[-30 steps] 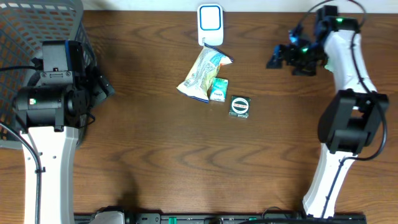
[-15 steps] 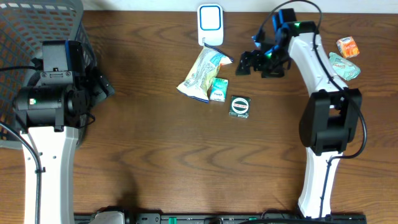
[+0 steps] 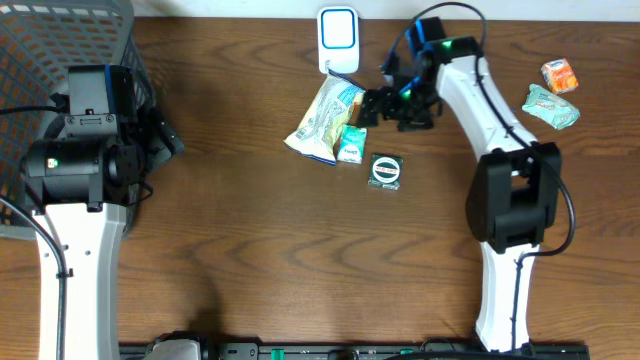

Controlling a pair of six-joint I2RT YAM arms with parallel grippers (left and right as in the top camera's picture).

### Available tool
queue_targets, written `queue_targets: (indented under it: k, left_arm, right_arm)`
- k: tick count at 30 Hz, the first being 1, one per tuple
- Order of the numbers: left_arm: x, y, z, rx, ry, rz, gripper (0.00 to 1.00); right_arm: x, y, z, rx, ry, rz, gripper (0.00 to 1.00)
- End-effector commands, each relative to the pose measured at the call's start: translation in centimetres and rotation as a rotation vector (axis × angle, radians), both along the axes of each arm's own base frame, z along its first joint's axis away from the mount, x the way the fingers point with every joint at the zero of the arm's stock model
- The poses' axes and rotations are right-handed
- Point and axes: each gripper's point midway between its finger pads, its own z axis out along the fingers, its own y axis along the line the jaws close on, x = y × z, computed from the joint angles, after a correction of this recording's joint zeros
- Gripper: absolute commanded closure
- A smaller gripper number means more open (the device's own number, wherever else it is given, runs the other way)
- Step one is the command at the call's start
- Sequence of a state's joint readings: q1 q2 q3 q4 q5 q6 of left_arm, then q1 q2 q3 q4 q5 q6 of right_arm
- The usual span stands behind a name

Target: Scan the item barcode

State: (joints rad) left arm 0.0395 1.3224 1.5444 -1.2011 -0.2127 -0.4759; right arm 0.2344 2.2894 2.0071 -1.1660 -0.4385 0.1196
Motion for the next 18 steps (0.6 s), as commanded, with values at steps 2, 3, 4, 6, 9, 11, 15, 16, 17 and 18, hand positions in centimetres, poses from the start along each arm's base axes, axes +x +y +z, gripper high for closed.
queue_targets:
  k: [2,3,4,6,9,11,15,16,17,18]
  left_arm:
    - [-0.1,0.4,-0.2,0.004,0.006,0.027,0.02]
    - [-0.1,0.4,-0.2,0.004,0.005,0.027,0.02]
    - [-0.1,0.4,-0.2,0.004,0.005,0.027,0.02]
    - [-0.1,0.4,-0.2,0.004,0.005,0.027,0.03]
    - [-0.1,0.4,-0.2,0.004,0.005,0.027,0.02]
    - [-0.1,0.4,-0.2,0.004,0.006,0.027,0.02]
    - [-0.1,0.4,-0.2,0.004,0.005,0.027,0.02]
    - [-0.1,0.4,-0.2,0.004,0.005,0.027,0.02]
    - [-0.1,0.4,-0.2,0.004,0.005,0.027,0.02]
    - [-0.1,0.4,-0.2,0.004,0.005,0.027,0.02]
  right_arm:
    - [-1.3,3.2,0.4,0.019,-0.001,0.053,0.01]
    - [-1.4,3.7,0.4,0.02,-0.007,0.063,0.01]
    - [-1.4,4.1,0.4,0.022,-0.014,0.072,0.01]
    - [-1.5,4.8,0.4,0.015,-0.029,0.088,0.01]
    - [-1.4,6.0,0.3,0.0,-0.064,0.117,0.01]
    - [-1.2,6.9,0.4,0.009,-0.089,0.131,0.01]
    - [-0.6,8.4,0.7,0.023,-0.146,0.149,0.01]
    - [-0.4,8.8,0.8,0.028,-0.159,0.152,0.01]
    - [-0.2,9.2,0.9,0.034,-0.176,0.157,0.01]
    - [0.1,9.5,1.0,0.038,-0.197,0.16,0.01]
